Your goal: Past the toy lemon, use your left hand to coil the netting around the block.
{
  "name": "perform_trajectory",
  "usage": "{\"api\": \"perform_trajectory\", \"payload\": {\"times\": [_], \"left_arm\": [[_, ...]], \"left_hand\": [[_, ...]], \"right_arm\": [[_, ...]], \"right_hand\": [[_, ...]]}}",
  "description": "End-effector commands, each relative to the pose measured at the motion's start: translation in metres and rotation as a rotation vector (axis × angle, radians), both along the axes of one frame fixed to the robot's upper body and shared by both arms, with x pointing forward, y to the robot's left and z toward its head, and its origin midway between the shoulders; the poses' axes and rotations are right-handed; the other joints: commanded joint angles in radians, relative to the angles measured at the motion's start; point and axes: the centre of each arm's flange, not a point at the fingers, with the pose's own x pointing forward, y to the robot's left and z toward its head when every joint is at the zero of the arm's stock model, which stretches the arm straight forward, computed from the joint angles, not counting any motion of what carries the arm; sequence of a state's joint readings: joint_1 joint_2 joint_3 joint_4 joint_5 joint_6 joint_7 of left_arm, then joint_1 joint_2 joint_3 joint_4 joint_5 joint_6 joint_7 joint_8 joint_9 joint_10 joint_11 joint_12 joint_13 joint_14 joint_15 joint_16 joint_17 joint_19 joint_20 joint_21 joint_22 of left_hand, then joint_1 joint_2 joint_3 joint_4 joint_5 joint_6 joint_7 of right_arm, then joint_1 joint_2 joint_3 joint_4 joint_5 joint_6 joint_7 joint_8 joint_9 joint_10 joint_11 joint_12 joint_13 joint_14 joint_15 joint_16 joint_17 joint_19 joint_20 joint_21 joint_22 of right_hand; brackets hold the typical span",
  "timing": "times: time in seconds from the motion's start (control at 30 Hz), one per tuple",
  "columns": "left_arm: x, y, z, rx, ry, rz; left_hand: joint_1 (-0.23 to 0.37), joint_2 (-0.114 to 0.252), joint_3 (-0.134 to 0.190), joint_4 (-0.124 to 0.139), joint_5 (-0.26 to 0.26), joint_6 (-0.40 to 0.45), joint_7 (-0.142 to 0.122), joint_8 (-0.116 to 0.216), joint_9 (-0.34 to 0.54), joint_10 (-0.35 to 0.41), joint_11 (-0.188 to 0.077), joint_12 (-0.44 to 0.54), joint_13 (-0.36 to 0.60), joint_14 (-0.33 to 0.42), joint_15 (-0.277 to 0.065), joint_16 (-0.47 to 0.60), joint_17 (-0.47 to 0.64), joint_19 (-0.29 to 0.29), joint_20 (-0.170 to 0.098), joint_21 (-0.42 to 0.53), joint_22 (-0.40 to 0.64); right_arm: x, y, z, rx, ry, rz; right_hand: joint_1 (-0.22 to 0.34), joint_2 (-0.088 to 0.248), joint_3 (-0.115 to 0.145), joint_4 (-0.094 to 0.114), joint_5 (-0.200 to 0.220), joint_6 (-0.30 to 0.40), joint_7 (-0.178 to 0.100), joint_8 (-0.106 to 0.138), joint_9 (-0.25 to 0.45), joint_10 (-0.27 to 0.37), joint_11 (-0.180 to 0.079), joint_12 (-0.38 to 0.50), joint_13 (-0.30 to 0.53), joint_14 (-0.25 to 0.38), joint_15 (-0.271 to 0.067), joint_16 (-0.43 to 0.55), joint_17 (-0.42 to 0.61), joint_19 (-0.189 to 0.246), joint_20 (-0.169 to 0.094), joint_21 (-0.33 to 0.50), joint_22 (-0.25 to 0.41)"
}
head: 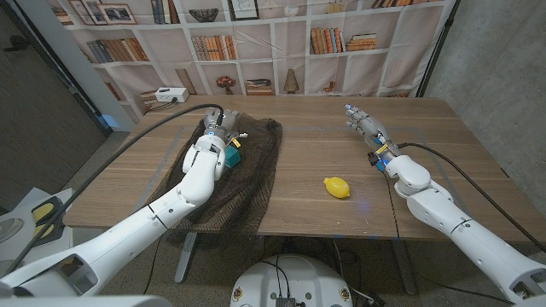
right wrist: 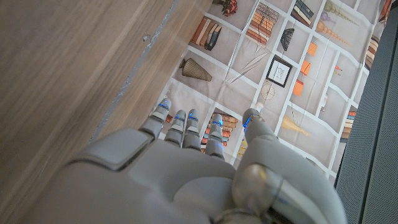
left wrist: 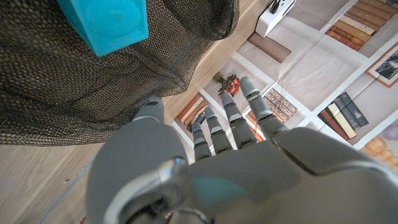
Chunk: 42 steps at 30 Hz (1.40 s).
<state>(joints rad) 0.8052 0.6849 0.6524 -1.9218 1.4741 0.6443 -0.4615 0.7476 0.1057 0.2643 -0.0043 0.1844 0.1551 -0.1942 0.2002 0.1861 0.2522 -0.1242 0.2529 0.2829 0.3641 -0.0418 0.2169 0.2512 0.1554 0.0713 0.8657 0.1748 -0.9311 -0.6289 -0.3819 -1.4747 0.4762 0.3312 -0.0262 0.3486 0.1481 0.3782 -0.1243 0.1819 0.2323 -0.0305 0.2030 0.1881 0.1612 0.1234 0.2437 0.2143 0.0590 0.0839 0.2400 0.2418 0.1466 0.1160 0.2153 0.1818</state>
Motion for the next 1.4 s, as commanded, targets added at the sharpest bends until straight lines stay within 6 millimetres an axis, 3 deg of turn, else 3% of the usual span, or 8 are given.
{"api": "perform_trajectory", "payload": {"times": [0.03,0.47,0.77,1.03,1.4], "left_arm": [[0.027,0.003,0.031,0.009,0.096,-0.023],[0.066,-0.005,0.053,0.136,0.175,0.006],[0.092,-0.018,0.062,0.236,0.181,0.005],[0.107,-0.036,0.063,0.265,0.232,-0.069],[0.112,-0.066,0.050,0.364,0.270,-0.152]], "left_hand": [[-0.013,-0.020,-0.007,-0.003,-0.003,-0.013,0.010,-0.003,0.001,-0.023,0.006,-0.011,-0.001,-0.019,-0.065,-0.009,-0.002,0.003,-0.003,-0.007,0.002],[-0.044,-0.074,-0.035,-0.011,0.005,-0.068,0.006,-0.022,0.001,-0.069,0.015,-0.027,-0.005,-0.066,-0.048,-0.023,-0.013,-0.011,-0.011,-0.029,0.002],[-0.077,-0.134,-0.071,-0.020,0.029,-0.128,-0.019,-0.023,0.004,-0.122,0.017,-0.035,-0.006,-0.118,-0.031,-0.029,-0.022,-0.036,-0.010,-0.059,0.004],[-0.131,-0.146,-0.100,0.001,0.047,-0.186,-0.024,-0.024,0.006,-0.160,0.037,-0.035,-0.004,-0.154,-0.011,-0.027,-0.021,-0.080,0.008,-0.091,0.006],[-0.146,-0.155,-0.111,0.006,0.053,-0.194,-0.024,-0.020,0.007,-0.176,0.048,-0.036,-0.004,-0.166,-0.002,-0.026,-0.022,-0.083,0.010,-0.098,0.006]], "right_arm": [[-0.003,0.010,0.004,-0.040,-0.003,0.018],[-0.012,0.017,0.004,-0.073,0.010,0.003],[-0.016,0.022,0.004,-0.082,0.015,-0.006],[-0.017,0.024,0.003,-0.083,0.022,-0.015],[-0.018,0.027,0.002,-0.078,0.025,-0.021]], "right_hand": [[0.001,0.003,0.003,0.003,0.008,0.008,-0.002,-0.001,0.004,0.006,0.000,-0.001,0.002,0.005,0.002,0.004,0.002,0.003,0.004,0.000,0.003],[-0.001,0.002,0.003,0.004,0.008,0.008,-0.002,-0.001,0.004,0.007,0.000,-0.003,0.002,0.006,0.002,0.004,0.002,0.003,0.006,-0.001,0.003],[-0.002,0.002,0.003,0.005,0.008,0.008,-0.002,-0.002,0.004,0.008,0.002,-0.003,0.002,0.006,0.002,0.004,0.003,0.002,0.006,-0.001,0.003],[-0.003,0.002,0.002,0.006,0.008,0.011,0.000,-0.001,0.004,0.008,0.002,-0.004,0.002,0.006,0.002,0.004,0.003,0.003,0.006,-0.001,0.003],[-0.004,0.002,0.002,0.006,0.008,0.016,0.001,0.000,0.005,0.009,0.001,-0.005,0.002,0.008,0.005,0.004,0.003,0.003,0.007,-0.001,0.003]]}}
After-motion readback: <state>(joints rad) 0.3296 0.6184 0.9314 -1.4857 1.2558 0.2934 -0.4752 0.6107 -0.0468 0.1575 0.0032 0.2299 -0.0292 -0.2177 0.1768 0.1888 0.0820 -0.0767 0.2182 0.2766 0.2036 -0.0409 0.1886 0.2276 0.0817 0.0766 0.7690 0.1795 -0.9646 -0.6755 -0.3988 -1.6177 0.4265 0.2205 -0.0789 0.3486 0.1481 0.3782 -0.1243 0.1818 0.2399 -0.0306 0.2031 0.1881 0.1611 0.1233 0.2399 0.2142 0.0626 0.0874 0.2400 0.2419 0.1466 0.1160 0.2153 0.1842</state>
